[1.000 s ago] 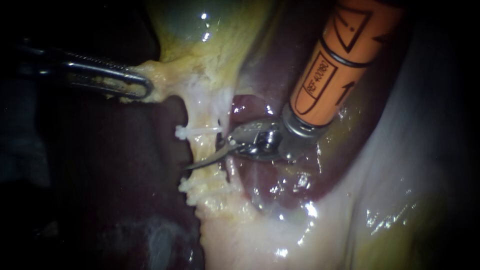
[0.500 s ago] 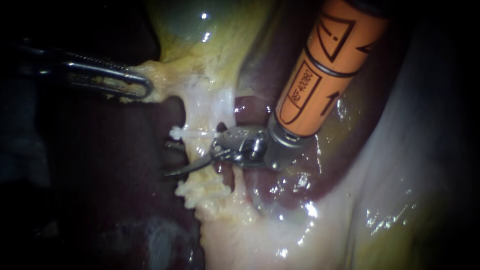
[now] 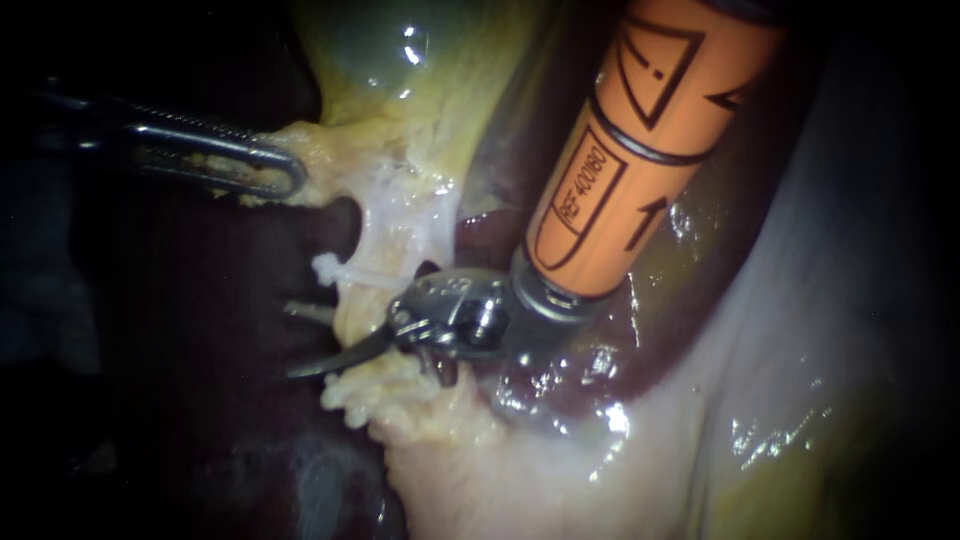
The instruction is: Go to the cutting position left tube
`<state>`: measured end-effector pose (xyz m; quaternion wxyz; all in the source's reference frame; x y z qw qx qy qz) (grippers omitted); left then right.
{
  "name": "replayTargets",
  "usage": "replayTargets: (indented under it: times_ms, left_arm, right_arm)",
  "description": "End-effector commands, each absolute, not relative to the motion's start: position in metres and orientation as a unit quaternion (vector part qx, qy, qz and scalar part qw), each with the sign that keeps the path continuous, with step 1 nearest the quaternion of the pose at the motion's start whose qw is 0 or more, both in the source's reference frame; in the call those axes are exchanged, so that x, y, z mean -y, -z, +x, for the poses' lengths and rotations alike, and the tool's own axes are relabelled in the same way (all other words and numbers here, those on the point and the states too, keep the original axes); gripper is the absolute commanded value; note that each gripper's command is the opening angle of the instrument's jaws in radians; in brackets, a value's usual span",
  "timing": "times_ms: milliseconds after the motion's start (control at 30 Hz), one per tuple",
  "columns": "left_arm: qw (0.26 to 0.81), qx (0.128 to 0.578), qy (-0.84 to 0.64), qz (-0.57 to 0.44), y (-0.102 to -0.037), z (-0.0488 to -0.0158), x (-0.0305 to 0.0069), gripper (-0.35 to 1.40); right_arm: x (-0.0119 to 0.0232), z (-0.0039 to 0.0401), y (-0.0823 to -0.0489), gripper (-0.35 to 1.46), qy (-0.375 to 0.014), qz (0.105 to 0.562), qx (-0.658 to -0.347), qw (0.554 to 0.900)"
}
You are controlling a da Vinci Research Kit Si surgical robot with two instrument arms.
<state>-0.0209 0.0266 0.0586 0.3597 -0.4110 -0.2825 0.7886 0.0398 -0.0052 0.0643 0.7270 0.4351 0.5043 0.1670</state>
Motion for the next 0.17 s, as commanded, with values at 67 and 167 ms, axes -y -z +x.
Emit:
replayTargets:
  times_ms: [67, 167]
  left_arm:
    - [0.36, 0.283, -0.789, -0.411, -0.0586, -0.0209, -0.0266, -0.35]
    - [0.36, 0.282, -0.789, -0.411, -0.0586, -0.0209, -0.0266, -0.35]
  right_arm:
    - [0.0052, 0.0398, -0.0644, 1.43, -0.167, 0.435, -0.504, 0.727]
    - [0.0052, 0.0398, -0.0644, 1.43, -0.167, 0.435, -0.504, 0.727]
